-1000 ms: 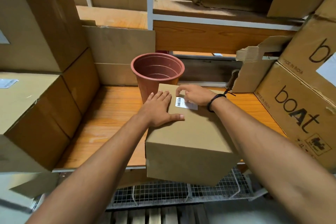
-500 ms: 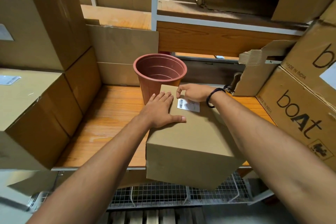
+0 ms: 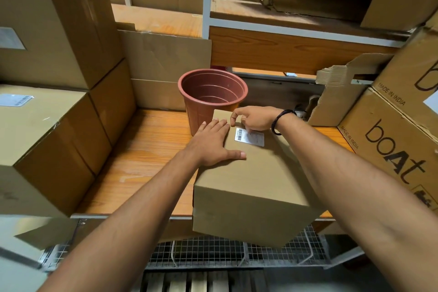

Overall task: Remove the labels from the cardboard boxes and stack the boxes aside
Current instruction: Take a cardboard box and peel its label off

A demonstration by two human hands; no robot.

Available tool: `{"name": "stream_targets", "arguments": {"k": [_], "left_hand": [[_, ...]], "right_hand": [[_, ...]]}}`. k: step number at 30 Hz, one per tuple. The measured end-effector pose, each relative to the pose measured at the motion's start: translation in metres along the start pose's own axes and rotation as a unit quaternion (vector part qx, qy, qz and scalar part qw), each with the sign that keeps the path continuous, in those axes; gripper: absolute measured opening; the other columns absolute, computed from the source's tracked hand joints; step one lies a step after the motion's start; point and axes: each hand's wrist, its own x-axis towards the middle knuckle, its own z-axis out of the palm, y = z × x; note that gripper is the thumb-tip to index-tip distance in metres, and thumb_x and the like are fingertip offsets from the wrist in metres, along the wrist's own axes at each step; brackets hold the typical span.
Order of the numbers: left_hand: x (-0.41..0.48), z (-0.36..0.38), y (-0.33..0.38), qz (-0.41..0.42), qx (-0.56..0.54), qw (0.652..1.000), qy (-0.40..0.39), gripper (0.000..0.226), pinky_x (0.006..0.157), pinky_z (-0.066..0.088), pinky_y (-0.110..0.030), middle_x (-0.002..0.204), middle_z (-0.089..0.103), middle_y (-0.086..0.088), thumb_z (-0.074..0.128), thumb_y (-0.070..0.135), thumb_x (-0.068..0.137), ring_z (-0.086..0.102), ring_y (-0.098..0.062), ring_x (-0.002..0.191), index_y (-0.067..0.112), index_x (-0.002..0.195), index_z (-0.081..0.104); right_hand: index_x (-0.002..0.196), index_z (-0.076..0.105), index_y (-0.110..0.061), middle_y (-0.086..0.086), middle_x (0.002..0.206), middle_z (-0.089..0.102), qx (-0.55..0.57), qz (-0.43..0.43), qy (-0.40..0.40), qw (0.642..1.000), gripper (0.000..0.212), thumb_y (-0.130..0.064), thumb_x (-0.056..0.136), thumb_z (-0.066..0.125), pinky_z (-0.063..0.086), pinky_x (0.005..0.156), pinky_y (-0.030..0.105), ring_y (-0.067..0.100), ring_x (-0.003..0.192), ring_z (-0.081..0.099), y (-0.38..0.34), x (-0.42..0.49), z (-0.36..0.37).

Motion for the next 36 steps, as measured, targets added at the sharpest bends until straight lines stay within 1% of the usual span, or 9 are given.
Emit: {"name": "stream_targets", "arguments": {"k": [3, 8, 12, 18, 21, 27, 30, 34, 36], "left_hand": [[0.000, 0.000, 0.000, 0.000, 0.001, 1.000, 0.001, 0.108, 0.121, 0.002, -0.046, 0.164, 0.011, -0.004, 0.043, 0.084, 0.076, 0.006, -0.022, 0.151, 0.016, 0.156, 0.012], [-0.002, -0.002, 0.001, 0.002, -0.003, 1.000, -0.001, 0.108, 0.121, 0.002, -0.046, 0.164, 0.010, -0.004, 0.043, 0.083, 0.077, 0.005, -0.021, 0.151, 0.016, 0.156, 0.011], [-0.002, -0.002, 0.001, 0.002, -0.002, 1.000, 0.000, 0.108, 0.121, 0.001, -0.047, 0.164, 0.010, -0.004, 0.042, 0.083, 0.077, 0.005, -0.021, 0.151, 0.016, 0.156, 0.011], [-0.002, -0.002, 0.001, 0.000, -0.009, 1.000, -0.003, 0.109, 0.121, 0.000, -0.046, 0.164, 0.008, -0.003, 0.043, 0.083, 0.077, 0.003, -0.020, 0.151, 0.016, 0.156, 0.009], [-0.002, -0.002, 0.000, 0.001, -0.009, 1.000, 0.000, 0.109, 0.120, 0.000, -0.045, 0.164, 0.009, -0.003, 0.043, 0.084, 0.076, 0.003, -0.020, 0.151, 0.016, 0.156, 0.011], [-0.001, 0.000, -0.003, -0.003, -0.008, 1.000, 0.003, 0.110, 0.120, 0.000, -0.044, 0.164, 0.008, -0.002, 0.044, 0.085, 0.076, 0.003, -0.019, 0.151, 0.016, 0.156, 0.012], [0.000, 0.001, -0.004, -0.006, -0.013, 1.000, -0.001, 0.110, 0.120, -0.001, -0.044, 0.164, 0.008, -0.002, 0.045, 0.084, 0.075, 0.003, -0.019, 0.150, 0.016, 0.156, 0.012], [0.000, 0.000, -0.003, -0.007, -0.017, 1.000, 0.000, 0.111, 0.121, 0.000, -0.045, 0.164, 0.009, -0.002, 0.045, 0.085, 0.074, 0.004, -0.019, 0.150, 0.018, 0.156, 0.011], [0.000, 0.000, -0.003, -0.009, -0.013, 1.000, -0.002, 0.111, 0.121, 0.000, -0.045, 0.164, 0.008, -0.001, 0.045, 0.085, 0.074, 0.004, -0.019, 0.150, 0.017, 0.156, 0.012]], "right_hand": [[0.105, 0.063, -0.032, -0.003, 0.109, 0.057, -0.024, -0.019, 0.024, 0.999, 0.040, -0.004, 0.087, 0.040, 0.048, 0.075, 0.033, 0.020, 0.099, 0.054, 0.002, -0.003, -0.002], [0.089, 0.060, -0.030, 0.001, 0.099, 0.060, -0.040, -0.003, -0.020, 0.999, 0.031, -0.005, 0.083, 0.042, 0.044, 0.067, 0.032, 0.023, 0.093, 0.055, -0.002, 0.008, -0.002], [0.084, 0.057, -0.025, 0.001, 0.086, 0.058, -0.042, 0.001, -0.045, 0.998, 0.024, -0.003, 0.077, 0.049, 0.042, 0.065, 0.032, 0.020, 0.081, 0.052, -0.006, 0.017, -0.005], [0.076, 0.059, -0.026, 0.000, 0.086, 0.063, -0.017, -0.025, -0.049, 0.998, 0.020, -0.006, 0.073, 0.060, 0.045, 0.068, 0.033, 0.020, 0.084, 0.055, 0.002, 0.025, -0.013], [0.077, 0.061, -0.021, 0.003, 0.088, 0.065, 0.007, -0.042, -0.075, 0.996, 0.018, -0.004, 0.076, 0.067, 0.044, 0.068, 0.030, 0.020, 0.084, 0.055, 0.005, 0.029, -0.017], [0.081, 0.062, -0.015, 0.010, 0.086, 0.062, 0.040, -0.046, -0.136, 0.989, 0.019, 0.001, 0.078, 0.071, 0.037, 0.053, 0.024, 0.022, 0.072, 0.050, 0.012, 0.033, -0.031], [0.082, 0.065, -0.017, 0.006, 0.082, 0.060, 0.034, -0.047, -0.157, 0.986, 0.019, 0.001, 0.078, 0.072, 0.037, 0.053, 0.024, 0.019, 0.070, 0.051, 0.016, 0.036, -0.034], [0.099, 0.073, -0.019, 0.002, 0.084, 0.065, 0.027, -0.042, -0.159, 0.986, 0.023, -0.003, 0.082, 0.071, 0.042, 0.058, 0.024, 0.018, 0.079, 0.055, 0.014, 0.039, -0.036], [0.095, 0.077, -0.020, 0.000, 0.084, 0.070, 0.010, -0.044, -0.149, 0.988, 0.018, -0.007, 0.084, 0.072, 0.041, 0.057, 0.021, 0.013, 0.077, 0.056, 0.013, 0.038, -0.039]]}}
